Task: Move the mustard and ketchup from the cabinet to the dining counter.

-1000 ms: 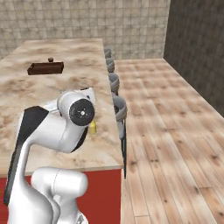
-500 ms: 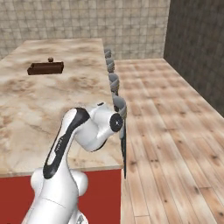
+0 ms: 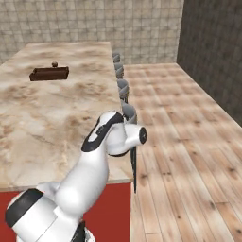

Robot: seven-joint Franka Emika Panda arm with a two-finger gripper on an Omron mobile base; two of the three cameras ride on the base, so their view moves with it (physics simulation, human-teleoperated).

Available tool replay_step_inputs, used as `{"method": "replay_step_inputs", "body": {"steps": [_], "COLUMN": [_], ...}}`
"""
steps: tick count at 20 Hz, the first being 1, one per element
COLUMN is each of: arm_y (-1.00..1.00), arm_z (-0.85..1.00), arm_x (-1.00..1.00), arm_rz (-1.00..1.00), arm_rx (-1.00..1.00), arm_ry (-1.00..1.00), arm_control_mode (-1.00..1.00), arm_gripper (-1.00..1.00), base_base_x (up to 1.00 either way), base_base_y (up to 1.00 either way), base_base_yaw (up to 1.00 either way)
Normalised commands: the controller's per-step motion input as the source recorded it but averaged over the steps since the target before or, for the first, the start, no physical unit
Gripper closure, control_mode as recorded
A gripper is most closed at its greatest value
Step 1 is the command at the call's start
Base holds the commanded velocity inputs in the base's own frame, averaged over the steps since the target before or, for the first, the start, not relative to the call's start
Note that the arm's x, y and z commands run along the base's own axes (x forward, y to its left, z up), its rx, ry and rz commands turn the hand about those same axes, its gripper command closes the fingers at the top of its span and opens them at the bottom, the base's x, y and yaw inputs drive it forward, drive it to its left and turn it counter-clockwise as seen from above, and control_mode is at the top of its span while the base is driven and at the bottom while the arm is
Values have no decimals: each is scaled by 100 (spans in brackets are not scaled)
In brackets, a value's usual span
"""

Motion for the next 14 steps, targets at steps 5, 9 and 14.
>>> {"method": "replay_step_inputs", "body": {"steps": [5, 9, 14], "arm_y": [-8, 0, 0], "arm_z": [-79, -88, -65], "arm_x": [42, 29, 33], "arm_rz": [10, 5, 2], "arm_rx": [-6, -8, -6], "arm_ry": [0, 0, -3], "arm_control_mode": [-100, -100, -100], "arm_gripper": [100, 100, 100], "base_base_x": [0, 0, 0], "base_base_y": [0, 0, 0], "base_base_yaw": [0, 0, 0]}}
